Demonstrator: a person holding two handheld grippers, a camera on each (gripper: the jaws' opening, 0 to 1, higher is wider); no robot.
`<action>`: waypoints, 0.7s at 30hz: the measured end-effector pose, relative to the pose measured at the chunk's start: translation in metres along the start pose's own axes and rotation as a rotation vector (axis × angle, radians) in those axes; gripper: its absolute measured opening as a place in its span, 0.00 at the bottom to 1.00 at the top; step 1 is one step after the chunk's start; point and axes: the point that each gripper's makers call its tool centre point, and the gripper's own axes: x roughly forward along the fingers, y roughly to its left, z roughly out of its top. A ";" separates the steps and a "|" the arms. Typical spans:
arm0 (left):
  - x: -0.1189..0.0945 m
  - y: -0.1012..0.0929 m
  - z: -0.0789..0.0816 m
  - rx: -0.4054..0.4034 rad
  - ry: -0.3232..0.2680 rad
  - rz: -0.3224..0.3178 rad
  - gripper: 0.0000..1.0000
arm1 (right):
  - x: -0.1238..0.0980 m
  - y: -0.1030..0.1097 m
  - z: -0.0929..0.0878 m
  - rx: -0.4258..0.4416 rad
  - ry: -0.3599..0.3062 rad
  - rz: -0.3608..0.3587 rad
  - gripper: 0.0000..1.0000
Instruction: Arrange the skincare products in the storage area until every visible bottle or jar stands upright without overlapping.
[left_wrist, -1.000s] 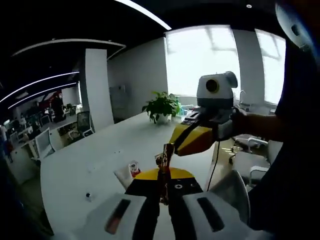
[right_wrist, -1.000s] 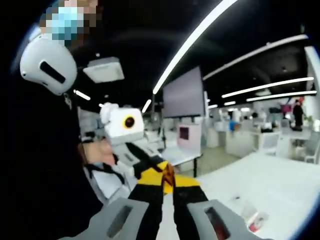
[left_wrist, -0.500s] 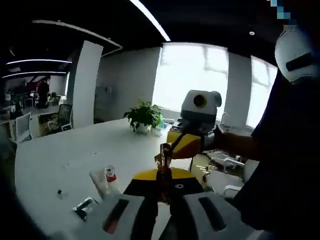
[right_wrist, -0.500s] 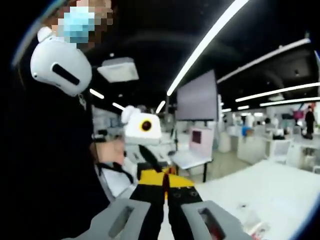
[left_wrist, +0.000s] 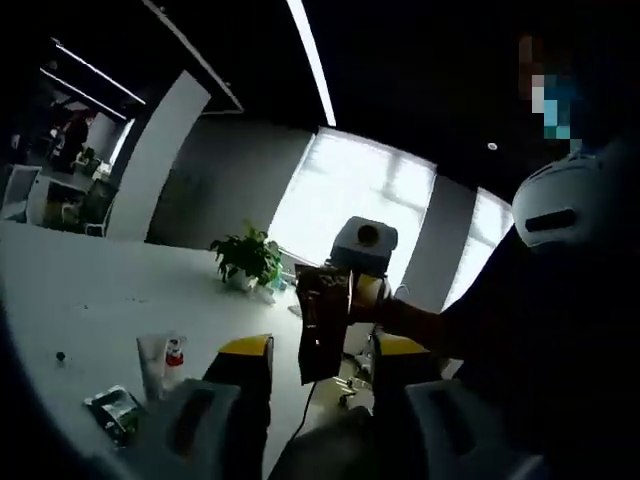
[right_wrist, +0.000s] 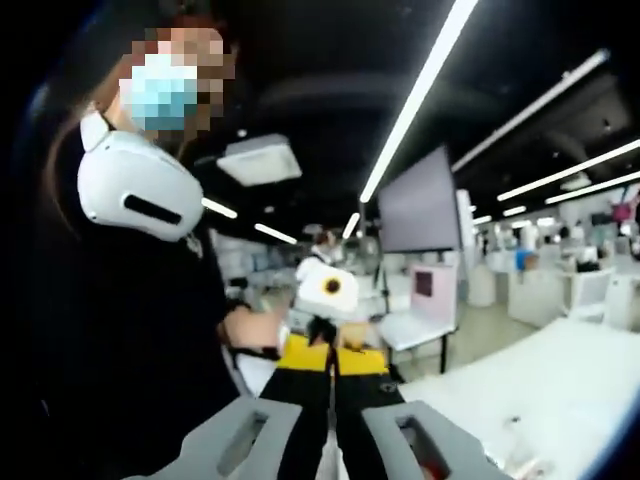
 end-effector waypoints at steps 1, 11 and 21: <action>0.000 0.000 0.000 -0.005 0.004 -0.006 0.29 | 0.001 0.000 -0.001 0.005 0.003 0.005 0.00; -0.004 0.022 0.006 0.002 -0.034 0.111 0.05 | -0.001 -0.035 -0.018 0.056 0.059 -0.158 0.00; -0.003 0.023 0.015 -0.162 -0.160 0.078 0.00 | 0.000 -0.042 -0.014 0.279 -0.126 -0.186 0.00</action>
